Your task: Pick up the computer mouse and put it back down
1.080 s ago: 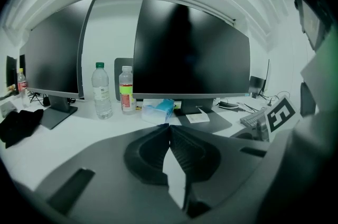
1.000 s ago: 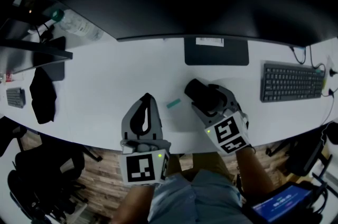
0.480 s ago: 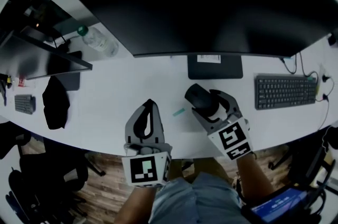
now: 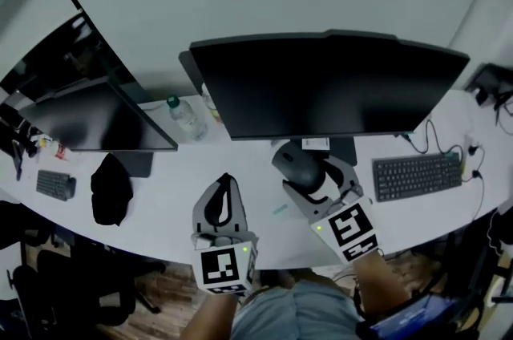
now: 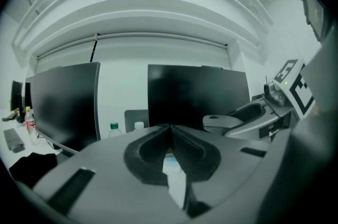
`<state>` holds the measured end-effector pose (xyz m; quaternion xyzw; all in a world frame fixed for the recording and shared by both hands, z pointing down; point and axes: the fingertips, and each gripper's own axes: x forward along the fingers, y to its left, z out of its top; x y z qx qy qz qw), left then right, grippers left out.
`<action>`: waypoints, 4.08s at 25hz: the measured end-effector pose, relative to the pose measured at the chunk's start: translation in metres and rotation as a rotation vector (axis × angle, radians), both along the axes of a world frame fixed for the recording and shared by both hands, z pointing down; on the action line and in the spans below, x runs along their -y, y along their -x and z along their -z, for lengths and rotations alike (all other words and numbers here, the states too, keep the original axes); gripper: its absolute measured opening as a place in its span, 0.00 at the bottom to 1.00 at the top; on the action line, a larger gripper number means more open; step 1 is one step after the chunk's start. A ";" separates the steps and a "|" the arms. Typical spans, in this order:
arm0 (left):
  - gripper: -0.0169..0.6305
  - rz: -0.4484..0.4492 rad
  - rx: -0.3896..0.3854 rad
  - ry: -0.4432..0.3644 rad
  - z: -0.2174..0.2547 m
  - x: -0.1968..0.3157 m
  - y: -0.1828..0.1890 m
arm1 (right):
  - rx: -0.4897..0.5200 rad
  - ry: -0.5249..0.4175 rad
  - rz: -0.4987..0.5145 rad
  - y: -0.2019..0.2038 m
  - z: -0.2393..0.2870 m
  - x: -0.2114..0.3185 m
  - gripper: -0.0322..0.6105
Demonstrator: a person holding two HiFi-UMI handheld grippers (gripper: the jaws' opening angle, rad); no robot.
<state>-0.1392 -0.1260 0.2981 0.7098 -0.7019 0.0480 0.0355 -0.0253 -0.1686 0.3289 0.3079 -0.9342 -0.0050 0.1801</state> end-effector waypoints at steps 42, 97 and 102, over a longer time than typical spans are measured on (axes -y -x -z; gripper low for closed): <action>0.04 0.154 -0.019 0.028 -0.014 -0.036 0.078 | -0.047 0.045 0.170 0.088 -0.027 -0.036 0.52; 0.04 0.146 -0.072 0.281 -0.134 -0.042 0.085 | -0.318 0.346 0.221 0.090 -0.244 -0.067 0.57; 0.04 0.133 -0.056 0.228 -0.105 -0.039 0.080 | -0.222 0.333 0.173 0.090 -0.209 -0.062 0.57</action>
